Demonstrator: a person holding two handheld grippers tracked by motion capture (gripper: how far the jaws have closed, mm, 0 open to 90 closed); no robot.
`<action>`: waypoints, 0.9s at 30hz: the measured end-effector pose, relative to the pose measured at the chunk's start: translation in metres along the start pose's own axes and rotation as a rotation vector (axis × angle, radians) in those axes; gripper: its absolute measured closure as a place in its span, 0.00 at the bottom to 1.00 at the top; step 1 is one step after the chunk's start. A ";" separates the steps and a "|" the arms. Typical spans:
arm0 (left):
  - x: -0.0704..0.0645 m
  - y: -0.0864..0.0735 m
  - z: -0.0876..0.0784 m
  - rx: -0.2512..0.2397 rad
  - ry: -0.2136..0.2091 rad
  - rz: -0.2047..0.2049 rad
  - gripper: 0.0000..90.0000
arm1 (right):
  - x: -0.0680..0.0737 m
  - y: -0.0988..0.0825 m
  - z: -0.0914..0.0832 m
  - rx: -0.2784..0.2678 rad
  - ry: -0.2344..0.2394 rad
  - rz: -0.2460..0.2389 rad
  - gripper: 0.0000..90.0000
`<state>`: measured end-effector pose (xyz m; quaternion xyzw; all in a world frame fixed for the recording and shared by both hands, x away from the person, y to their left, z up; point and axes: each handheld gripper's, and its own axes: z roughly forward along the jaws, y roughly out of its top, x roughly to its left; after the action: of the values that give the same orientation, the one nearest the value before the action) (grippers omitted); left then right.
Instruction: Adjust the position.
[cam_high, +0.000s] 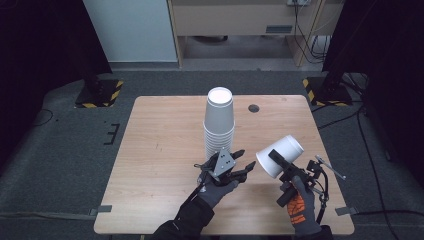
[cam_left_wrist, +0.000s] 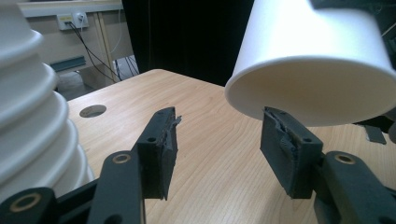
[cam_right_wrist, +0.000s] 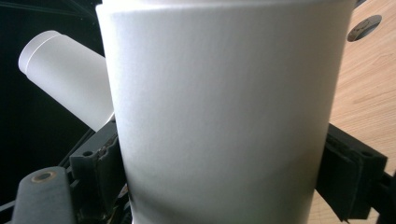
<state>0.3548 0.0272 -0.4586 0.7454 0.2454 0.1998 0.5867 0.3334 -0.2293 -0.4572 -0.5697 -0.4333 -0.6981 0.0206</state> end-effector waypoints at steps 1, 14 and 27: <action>0.000 0.000 0.001 -0.002 -0.001 0.000 0.51 | 0.000 0.000 0.000 0.001 -0.002 0.000 0.17; 0.001 0.002 0.013 -0.016 -0.009 -0.006 0.51 | -0.001 -0.002 0.002 0.012 0.002 0.014 0.17; -0.006 0.009 0.027 -0.021 -0.011 0.009 0.56 | 0.000 -0.004 0.003 0.023 0.016 0.022 0.17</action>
<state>0.3672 0.0012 -0.4557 0.7415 0.2367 0.2010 0.5948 0.3340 -0.2251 -0.4593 -0.5687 -0.4348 -0.6971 0.0385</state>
